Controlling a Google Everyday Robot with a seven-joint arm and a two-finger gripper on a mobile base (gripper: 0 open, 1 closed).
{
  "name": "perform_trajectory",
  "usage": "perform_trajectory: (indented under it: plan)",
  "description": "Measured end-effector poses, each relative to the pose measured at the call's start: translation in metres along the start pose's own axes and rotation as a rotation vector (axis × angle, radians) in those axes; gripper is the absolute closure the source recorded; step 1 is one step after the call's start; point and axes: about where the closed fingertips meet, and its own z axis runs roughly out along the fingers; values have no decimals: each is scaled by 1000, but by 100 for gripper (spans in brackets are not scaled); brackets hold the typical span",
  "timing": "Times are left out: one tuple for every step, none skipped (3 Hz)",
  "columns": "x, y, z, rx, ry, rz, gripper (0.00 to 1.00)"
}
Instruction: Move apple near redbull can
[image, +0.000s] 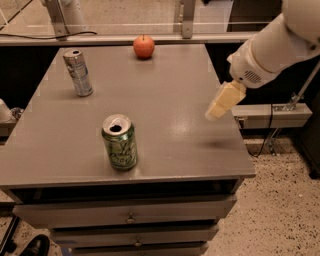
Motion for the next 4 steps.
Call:
perform_trajectory:
  plan:
    - [-44, -50, 41, 77, -155, 98, 0]
    - [-101, -91, 72, 111, -326, 220, 0]
    - [-101, -91, 72, 111, -326, 220, 0]
    - [-113, -96, 89, 108, -392, 230, 0]
